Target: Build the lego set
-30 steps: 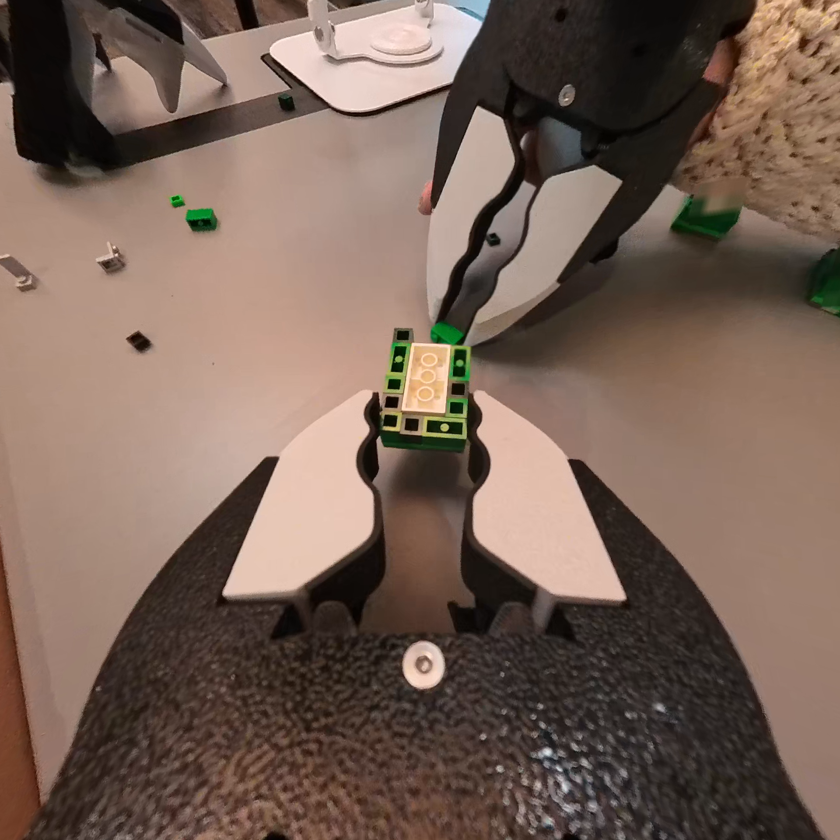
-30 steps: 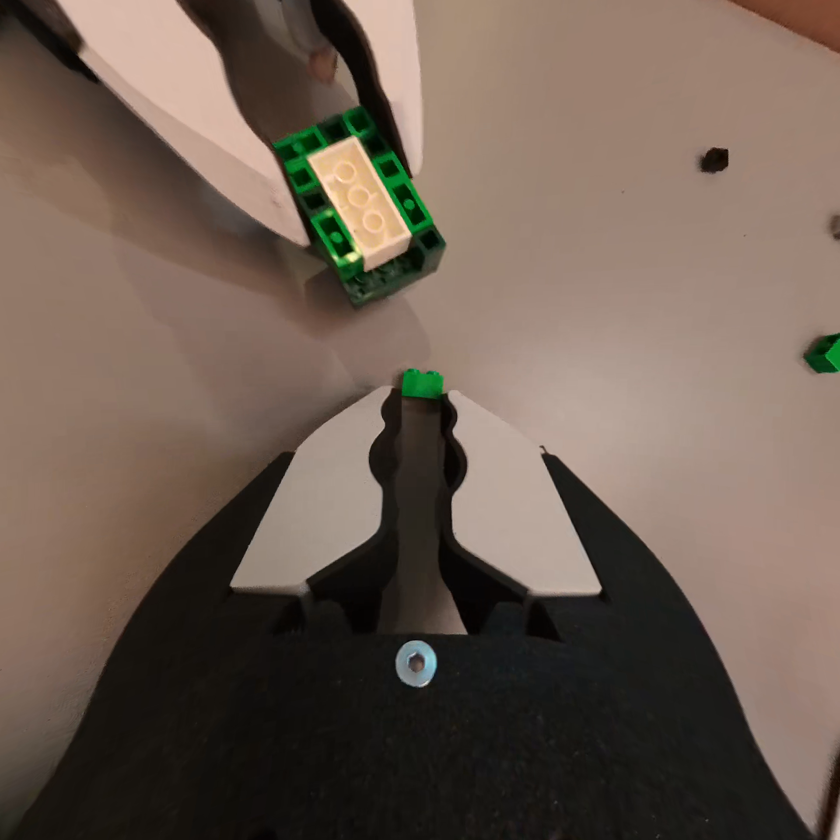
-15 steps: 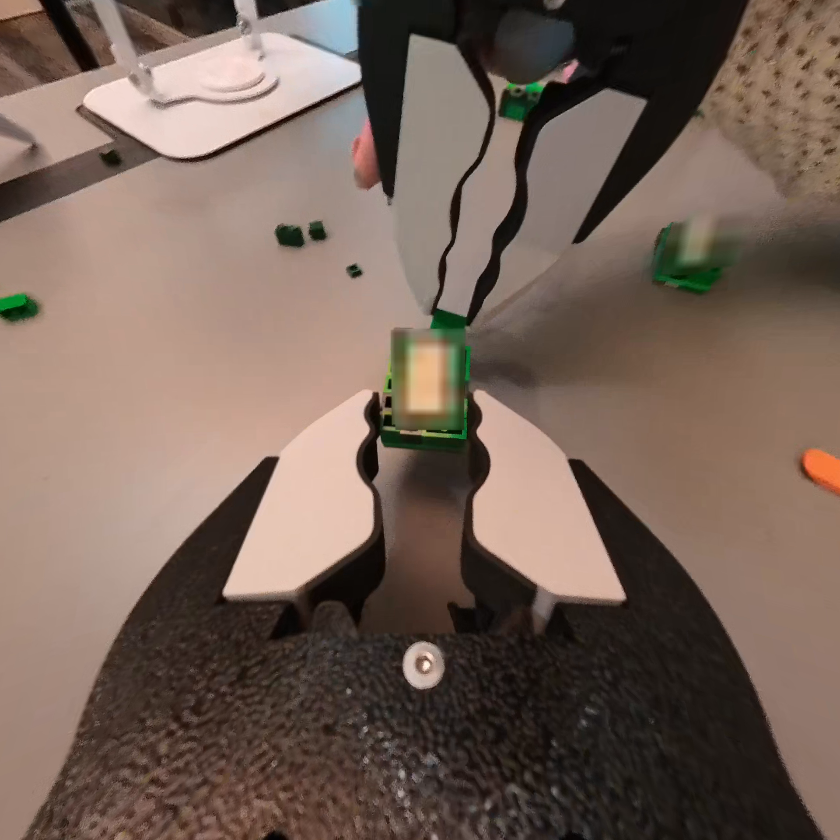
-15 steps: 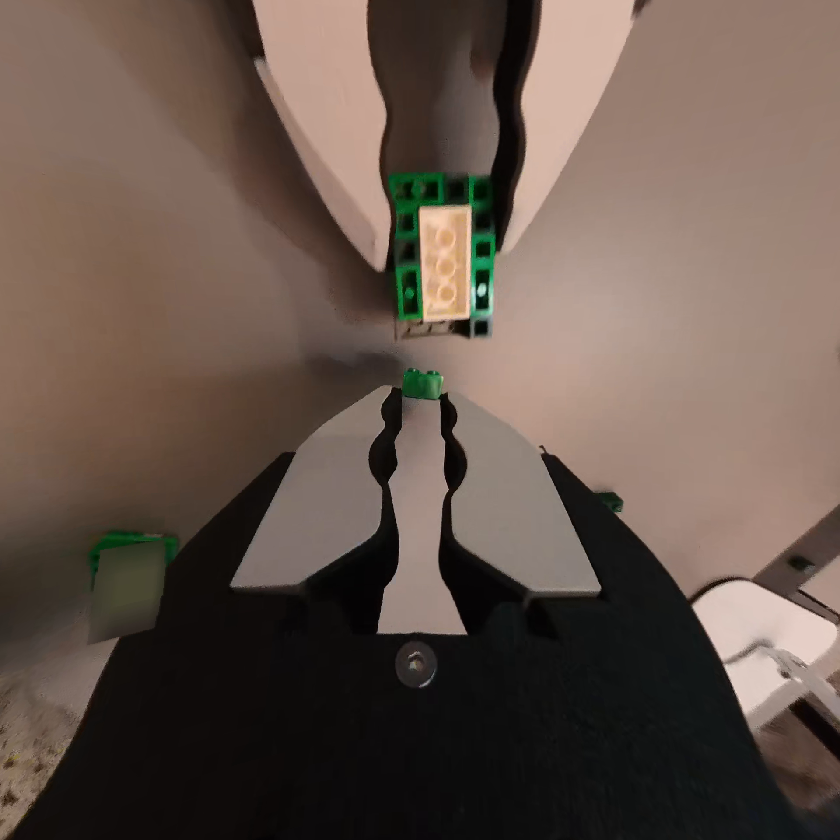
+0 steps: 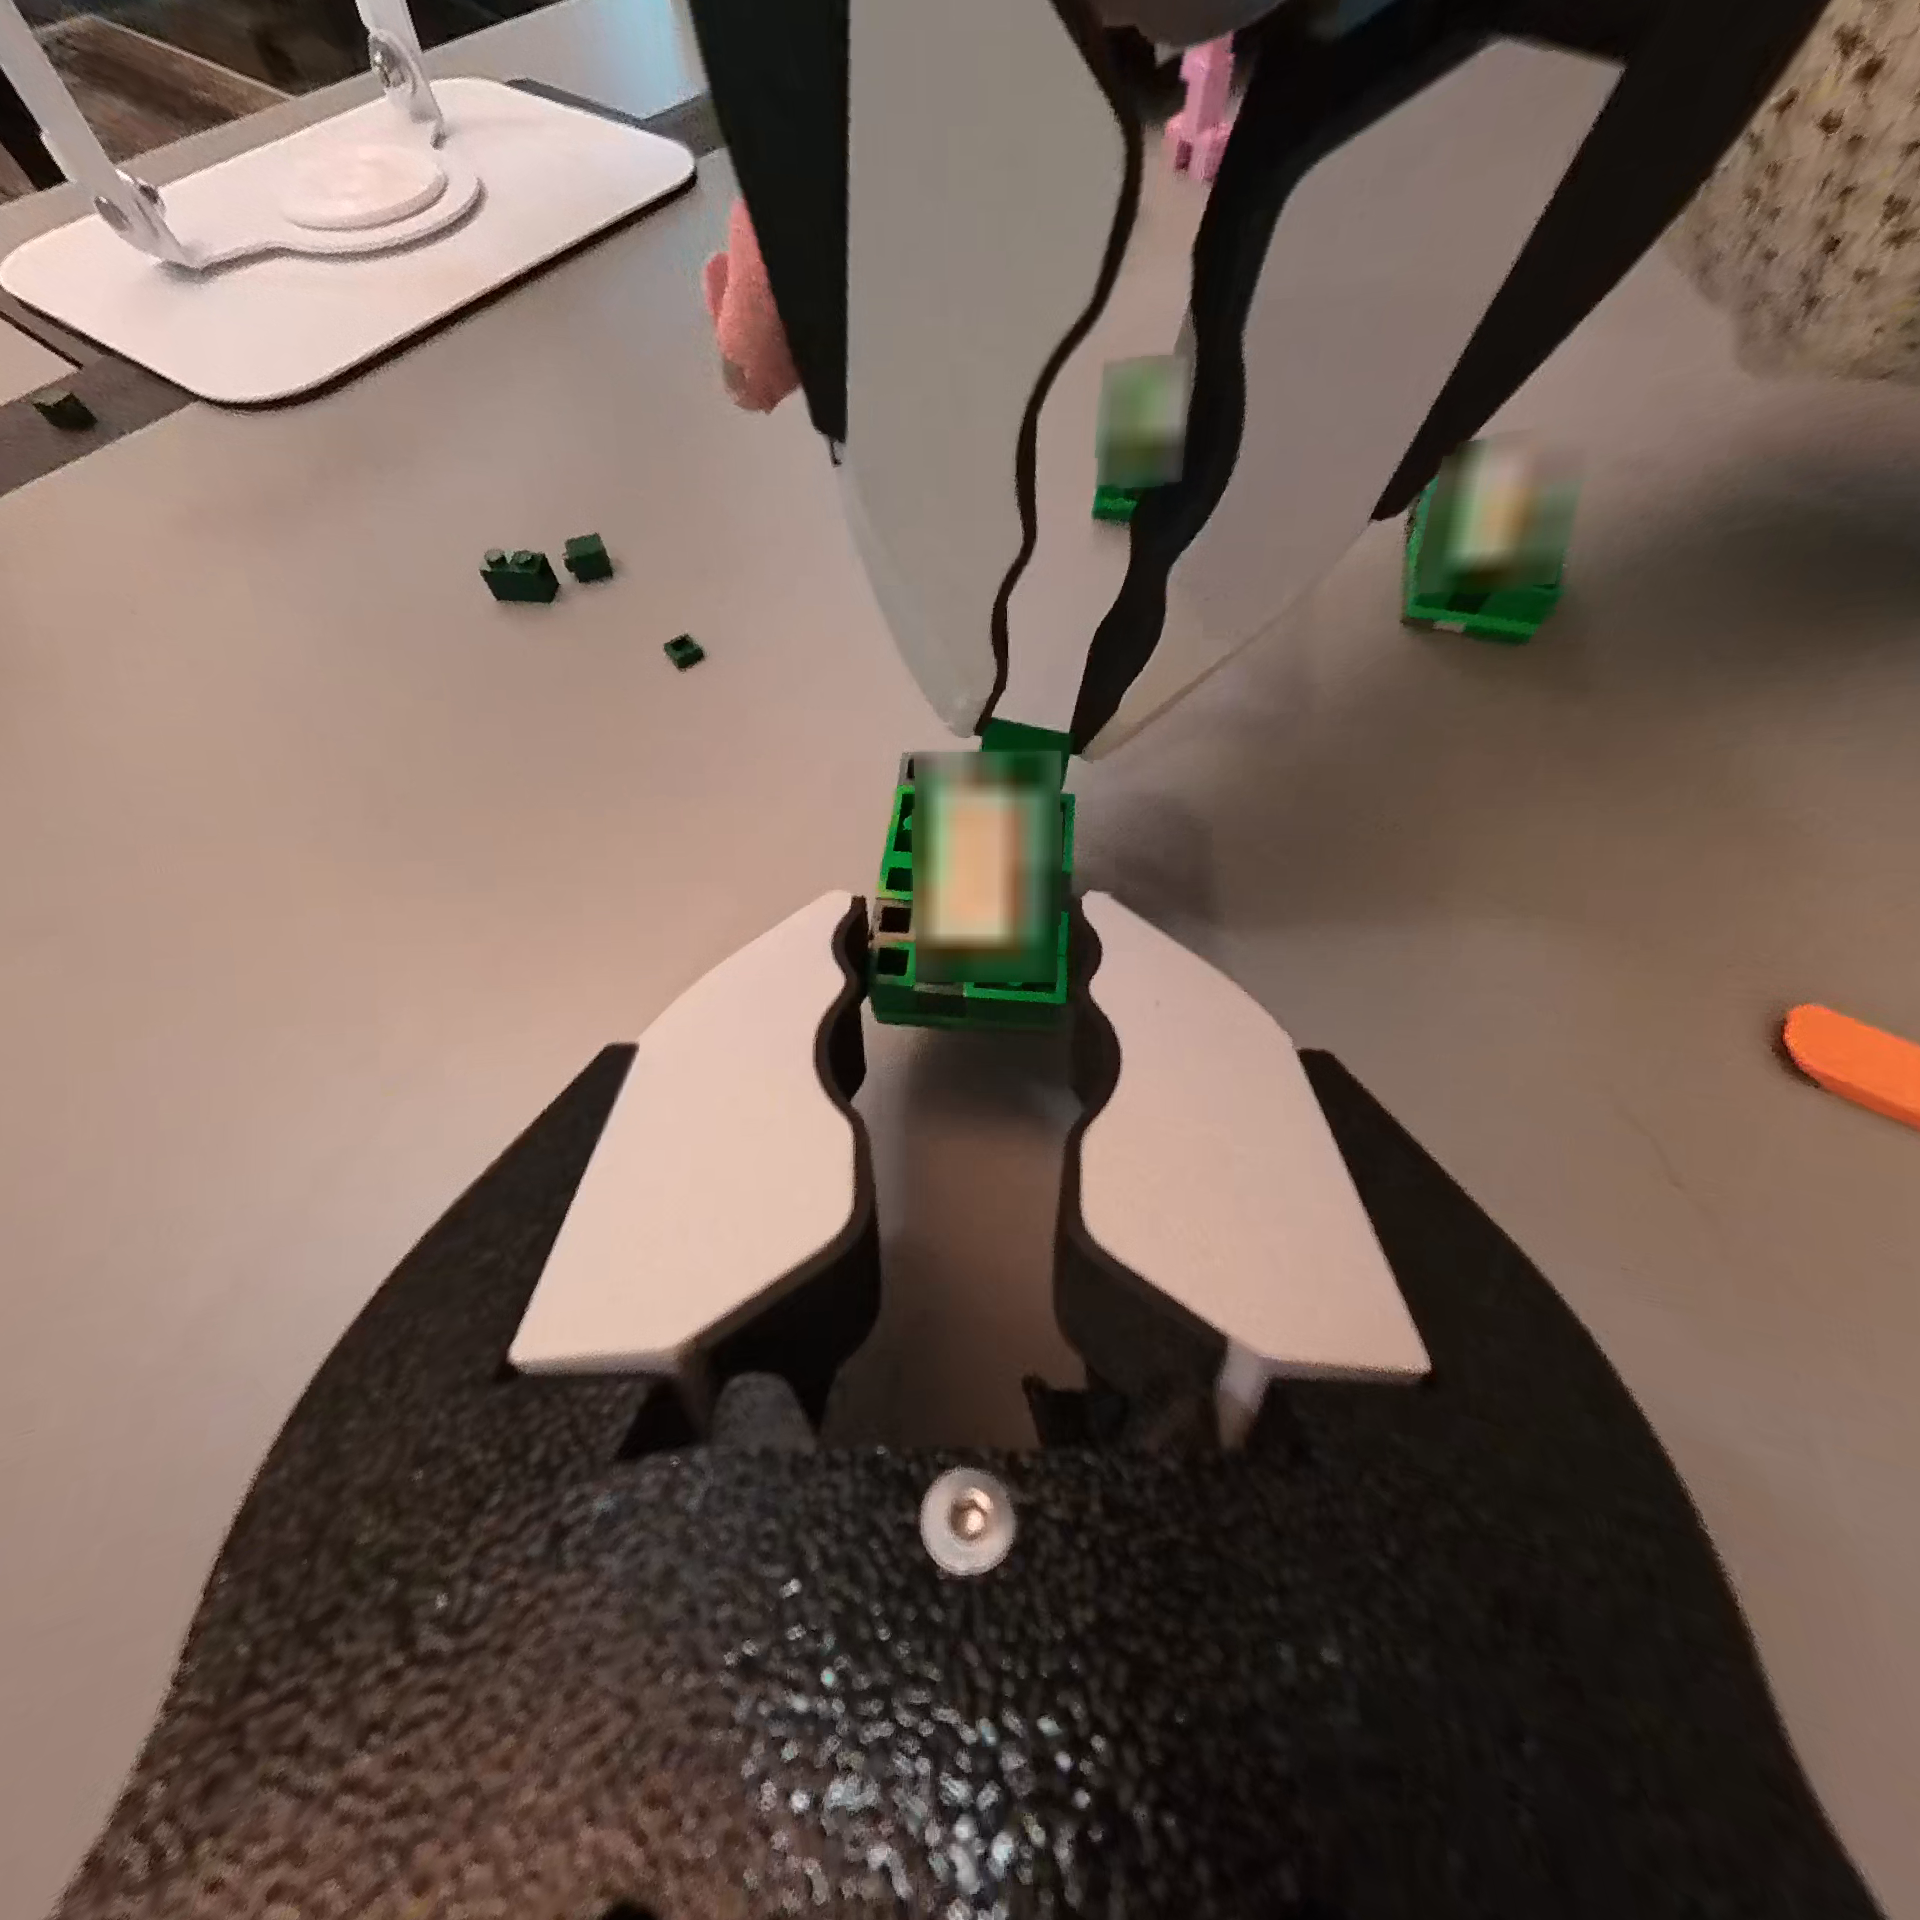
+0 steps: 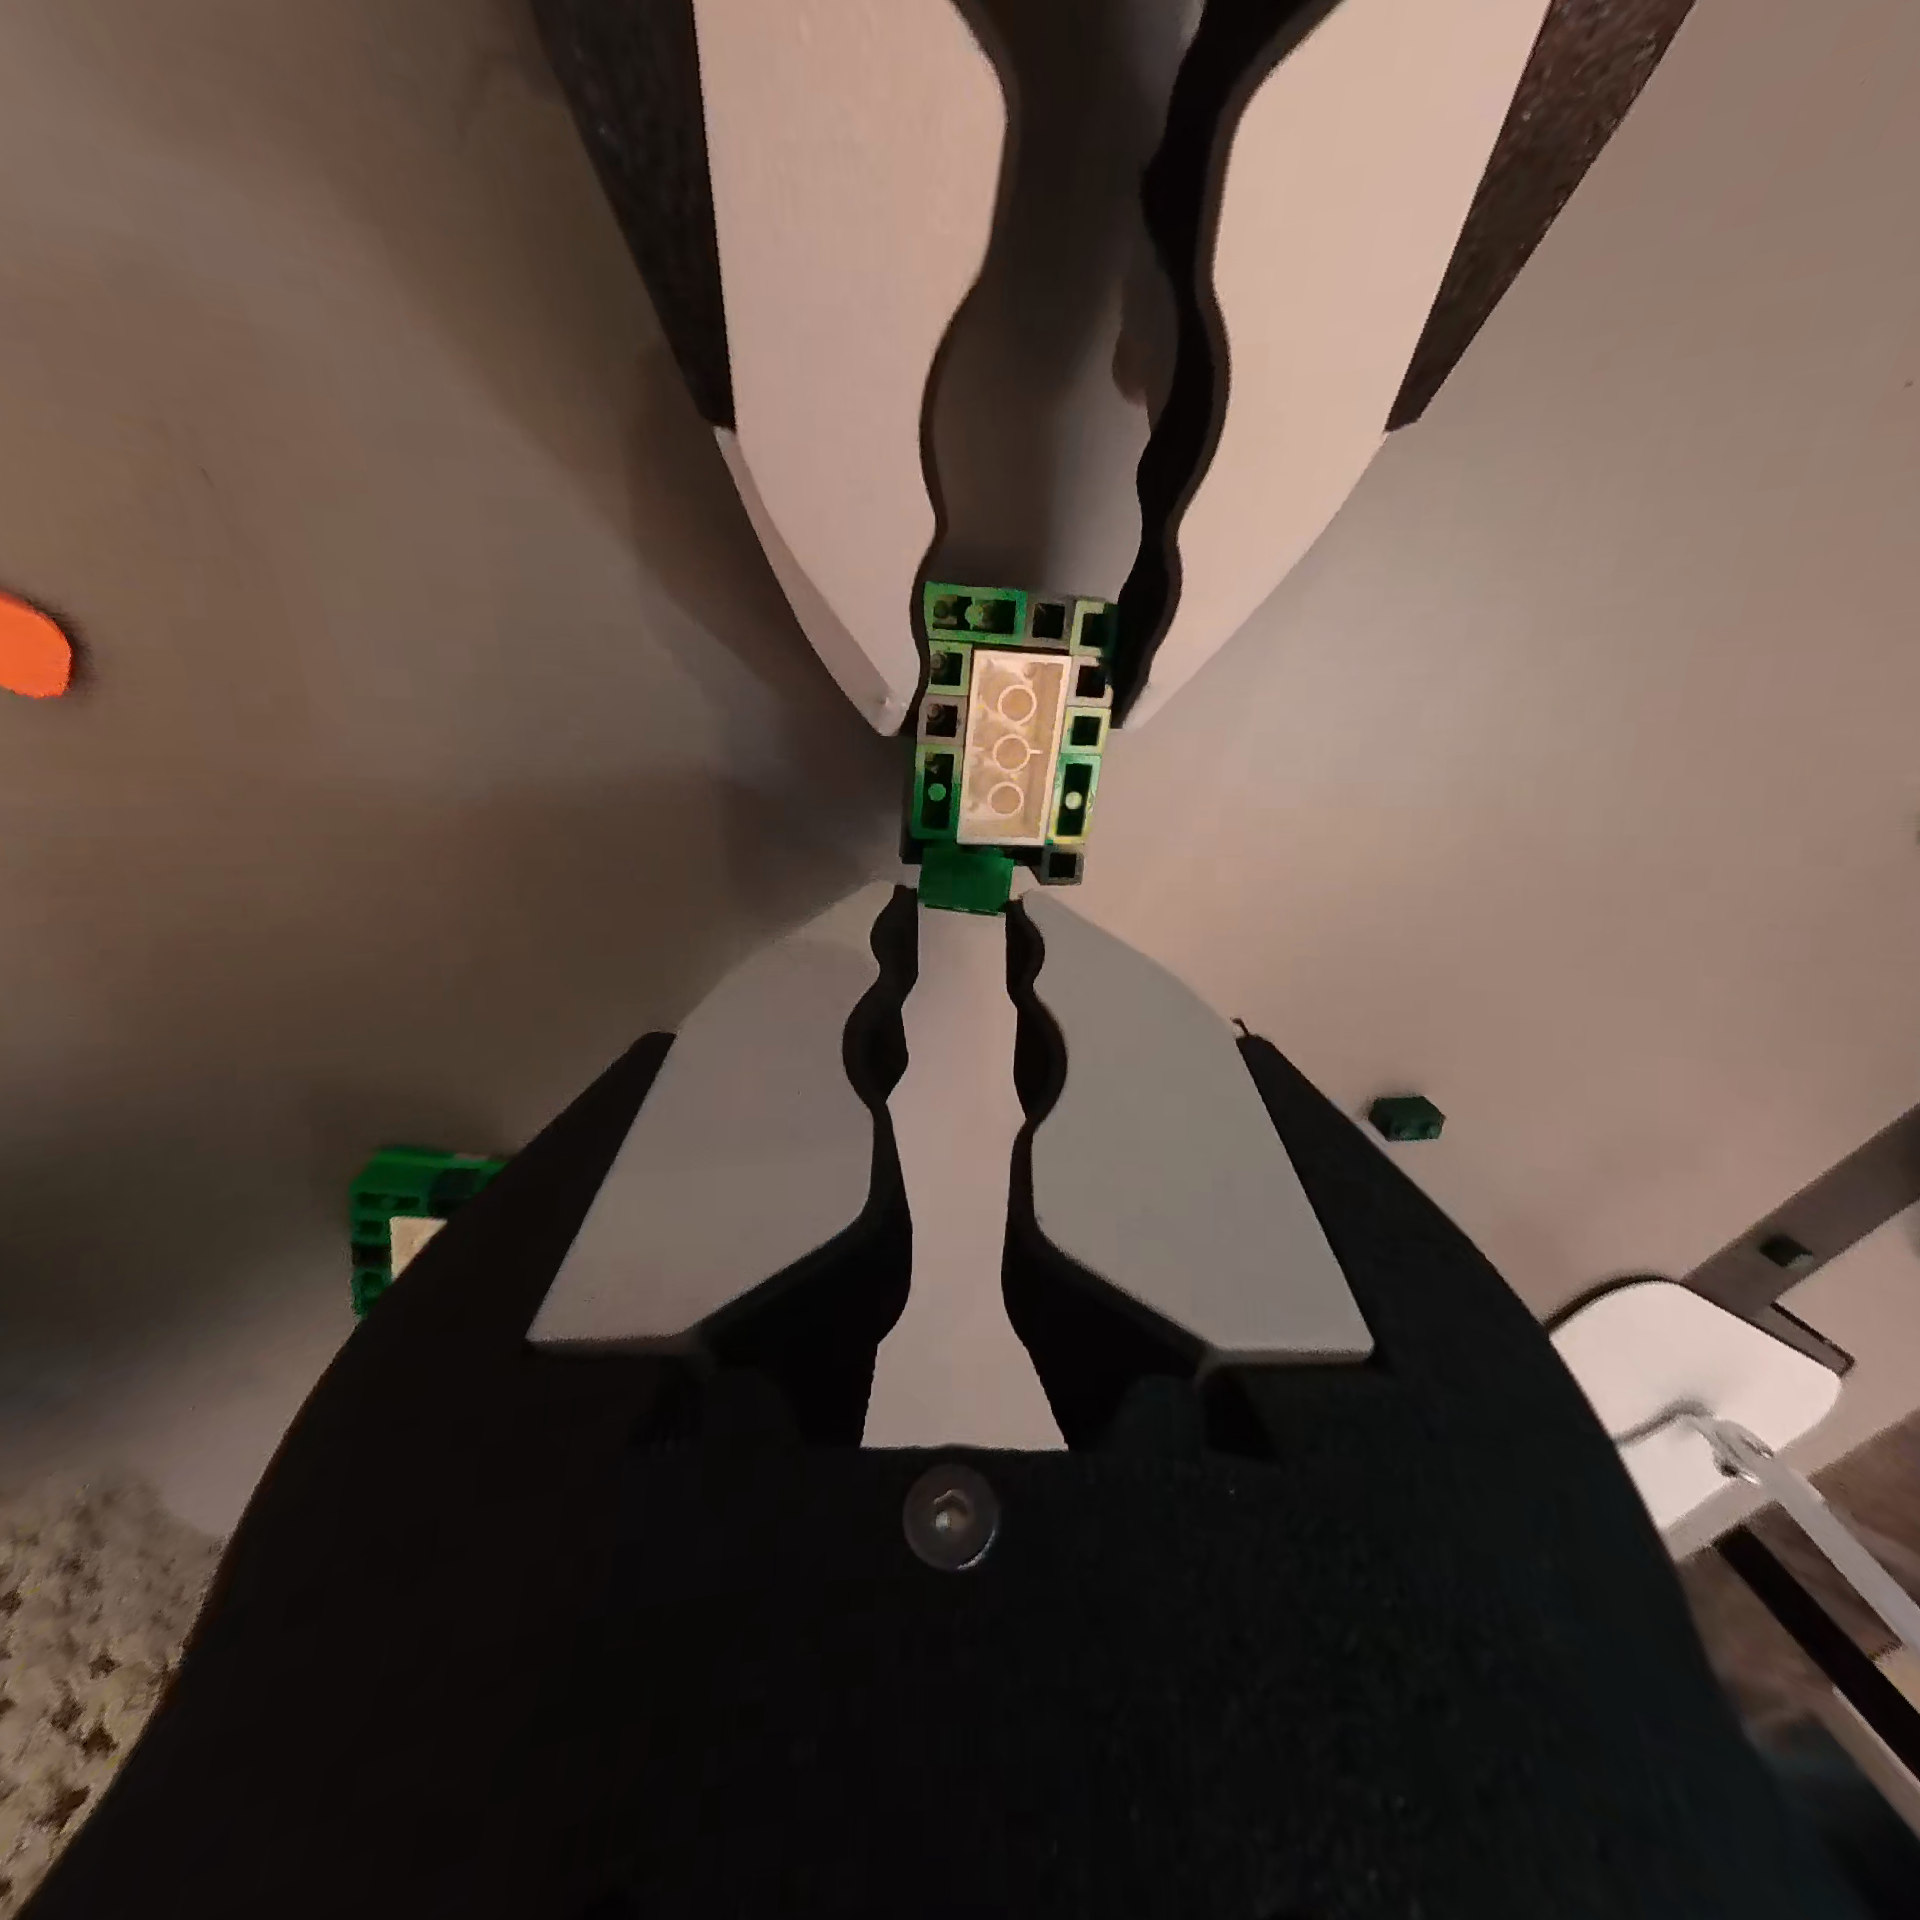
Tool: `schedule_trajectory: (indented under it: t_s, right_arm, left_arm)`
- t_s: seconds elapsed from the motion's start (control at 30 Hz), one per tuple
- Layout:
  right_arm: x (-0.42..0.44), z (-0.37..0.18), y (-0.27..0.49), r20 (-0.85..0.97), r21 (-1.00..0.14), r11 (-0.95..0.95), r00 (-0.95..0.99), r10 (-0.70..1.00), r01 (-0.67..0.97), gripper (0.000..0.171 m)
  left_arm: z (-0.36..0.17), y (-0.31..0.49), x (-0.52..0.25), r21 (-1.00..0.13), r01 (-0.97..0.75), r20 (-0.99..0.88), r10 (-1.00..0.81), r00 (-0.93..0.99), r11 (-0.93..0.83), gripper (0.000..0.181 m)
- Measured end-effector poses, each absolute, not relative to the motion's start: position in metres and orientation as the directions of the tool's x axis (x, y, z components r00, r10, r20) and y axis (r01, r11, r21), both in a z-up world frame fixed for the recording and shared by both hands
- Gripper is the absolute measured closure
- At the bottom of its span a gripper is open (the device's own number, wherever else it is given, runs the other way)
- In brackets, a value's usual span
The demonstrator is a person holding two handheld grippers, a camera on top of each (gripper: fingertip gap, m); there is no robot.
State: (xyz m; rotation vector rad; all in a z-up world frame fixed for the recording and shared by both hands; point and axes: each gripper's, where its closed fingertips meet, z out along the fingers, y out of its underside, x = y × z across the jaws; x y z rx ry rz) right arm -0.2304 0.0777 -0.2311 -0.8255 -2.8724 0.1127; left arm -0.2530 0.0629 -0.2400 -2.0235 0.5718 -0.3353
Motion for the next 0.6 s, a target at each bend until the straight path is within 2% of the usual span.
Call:
schedule_trajectory:
  t_s: [0.23,0.43,0.6]
  right_arm:
    - [-0.226,-0.23,0.079,0.134,-0.01,0.863,-0.855,0.502,0.505,0.155]
    - [-0.226,-0.219,0.081,0.171,-0.016,0.857,-0.843,0.51,0.515,0.155]
    - [-0.227,-0.213,0.082,0.21,-0.066,0.848,-0.824,0.526,0.525,0.154]
  left_arm:
    - [-0.234,0.066,-0.247,-0.892,-0.288,-0.066,-0.528,0.846,-0.35,0.146]
    - [-0.222,0.07,-0.241,-0.92,-0.282,-0.106,-0.522,0.846,-0.271,0.146]
    - [-0.218,0.07,-0.24,-0.931,-0.268,-0.106,-0.521,0.847,-0.246,0.146]
